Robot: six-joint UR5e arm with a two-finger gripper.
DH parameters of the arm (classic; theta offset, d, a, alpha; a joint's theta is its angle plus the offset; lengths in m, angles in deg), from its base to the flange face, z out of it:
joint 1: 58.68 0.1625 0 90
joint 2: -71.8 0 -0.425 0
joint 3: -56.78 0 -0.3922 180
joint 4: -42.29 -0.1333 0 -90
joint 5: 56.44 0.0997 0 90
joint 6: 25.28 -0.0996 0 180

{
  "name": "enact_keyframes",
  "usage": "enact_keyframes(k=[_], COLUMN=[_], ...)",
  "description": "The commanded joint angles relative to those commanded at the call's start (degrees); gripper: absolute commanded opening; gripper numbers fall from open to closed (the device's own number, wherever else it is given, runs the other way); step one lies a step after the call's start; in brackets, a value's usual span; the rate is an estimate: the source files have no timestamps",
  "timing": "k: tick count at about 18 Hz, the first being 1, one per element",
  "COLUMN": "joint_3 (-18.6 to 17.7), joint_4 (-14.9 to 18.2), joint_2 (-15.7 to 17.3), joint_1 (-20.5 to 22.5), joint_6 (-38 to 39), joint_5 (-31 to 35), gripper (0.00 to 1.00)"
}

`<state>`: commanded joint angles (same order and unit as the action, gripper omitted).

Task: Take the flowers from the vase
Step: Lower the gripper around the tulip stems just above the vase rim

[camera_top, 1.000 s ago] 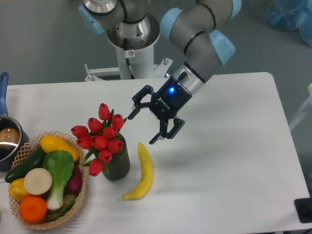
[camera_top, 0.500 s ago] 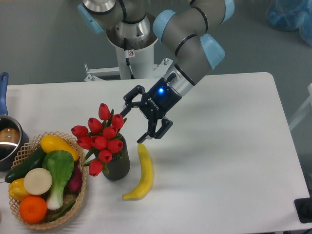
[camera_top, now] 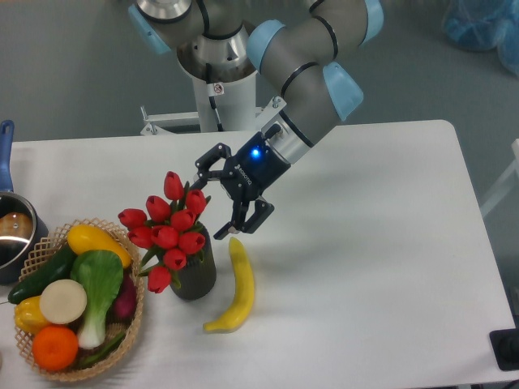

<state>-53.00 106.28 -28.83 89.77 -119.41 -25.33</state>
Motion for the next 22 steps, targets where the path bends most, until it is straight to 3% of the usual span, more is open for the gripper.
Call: enact_keyframes(k=[3,12,22], joint_3=[0.0,1.3,2.1], joint_4=[-1.6,-2.0,-1.9], joint_2=[-1.1,-4.1,-5.2], joint_1=[-0.5,-2.5,-3.4], joint_6=[0.1,0.5,0.8], joint_5=[-0.4,-2.5,-2.5], gripper=[1.0,1.0,1.0])
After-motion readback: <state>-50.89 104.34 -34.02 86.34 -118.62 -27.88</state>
